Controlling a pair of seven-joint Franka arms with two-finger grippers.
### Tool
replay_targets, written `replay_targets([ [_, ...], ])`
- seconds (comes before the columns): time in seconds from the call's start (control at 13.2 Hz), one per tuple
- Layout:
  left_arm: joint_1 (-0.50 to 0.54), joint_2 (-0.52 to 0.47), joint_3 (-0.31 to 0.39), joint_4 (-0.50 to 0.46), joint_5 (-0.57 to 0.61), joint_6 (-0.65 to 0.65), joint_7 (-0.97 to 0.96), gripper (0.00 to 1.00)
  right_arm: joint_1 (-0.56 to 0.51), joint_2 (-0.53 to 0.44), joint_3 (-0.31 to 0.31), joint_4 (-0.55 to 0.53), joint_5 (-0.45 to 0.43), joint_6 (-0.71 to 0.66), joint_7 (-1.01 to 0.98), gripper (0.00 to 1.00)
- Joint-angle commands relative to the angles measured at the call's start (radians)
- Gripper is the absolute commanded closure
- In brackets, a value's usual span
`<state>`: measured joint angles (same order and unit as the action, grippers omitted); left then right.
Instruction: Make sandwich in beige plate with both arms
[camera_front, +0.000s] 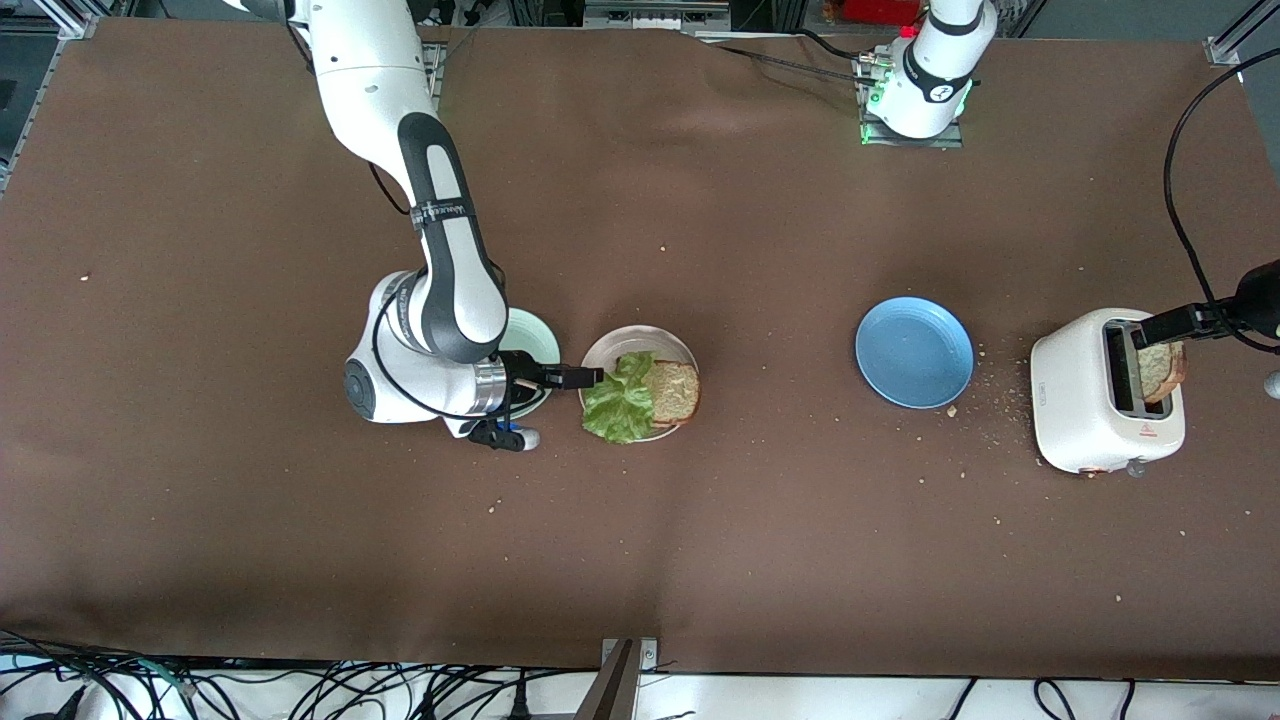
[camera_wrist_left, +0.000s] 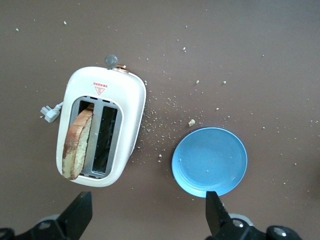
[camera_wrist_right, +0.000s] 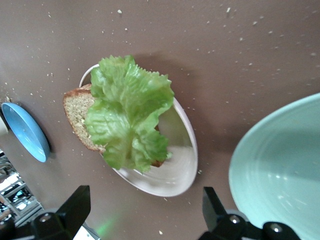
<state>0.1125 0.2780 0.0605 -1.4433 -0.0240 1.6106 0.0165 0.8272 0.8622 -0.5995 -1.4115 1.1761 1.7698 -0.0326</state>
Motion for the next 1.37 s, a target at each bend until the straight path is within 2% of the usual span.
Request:
replay_targets([
  [0.0, 0.050, 0.036, -0.007, -0.003, 0.029, 0.022, 0.106, 0.00, 0.004, -0.034, -0.069, 0.073, -0.198, -0.122, -0.007, 0.00],
  [0.23, 0.107, 0.088, -0.007, -0.005, 0.030, 0.057, 0.204, 0.00, 0.010, -0.078, -0.115, 0.163, -0.436, -0.257, -0.007, 0.00],
  [0.46, 0.144, 0.139, -0.007, -0.012, 0.030, 0.104, 0.246, 0.00, 0.013, -0.167, -0.132, 0.174, -0.742, -0.260, -0.056, 0.00],
  [0.53, 0.150, 0.142, -0.007, -0.023, 0.030, 0.115, 0.252, 0.00, 0.012, -0.210, -0.154, 0.174, -0.789, -0.260, -0.129, 0.00],
  [0.84, 0.164, 0.182, -0.007, -0.054, 0.065, 0.123, 0.252, 0.00, 0.003, -0.258, -0.288, 0.174, -0.786, -0.277, -0.248, 0.00],
  [0.99, 0.179, 0.196, -0.007, -0.057, 0.070, 0.135, 0.256, 0.00, 0.013, -0.273, -0.336, 0.201, -0.786, -0.322, -0.245, 0.00],
  [1.06, 0.185, 0.204, -0.007, -0.058, 0.070, 0.137, 0.257, 0.04, 0.015, -0.304, -0.341, 0.203, -0.789, -0.332, -0.242, 0.00],
  [1.22, 0.191, 0.204, -0.007, -0.058, 0.070, 0.138, 0.257, 0.48, -0.006, -0.359, -0.333, 0.195, -0.797, -0.363, -0.237, 0.00],
  [1.29, 0.193, 0.204, -0.007, -0.065, 0.070, 0.135, 0.257, 0.76, -0.037, -0.391, -0.307, 0.174, -0.799, -0.395, -0.233, 0.00],
])
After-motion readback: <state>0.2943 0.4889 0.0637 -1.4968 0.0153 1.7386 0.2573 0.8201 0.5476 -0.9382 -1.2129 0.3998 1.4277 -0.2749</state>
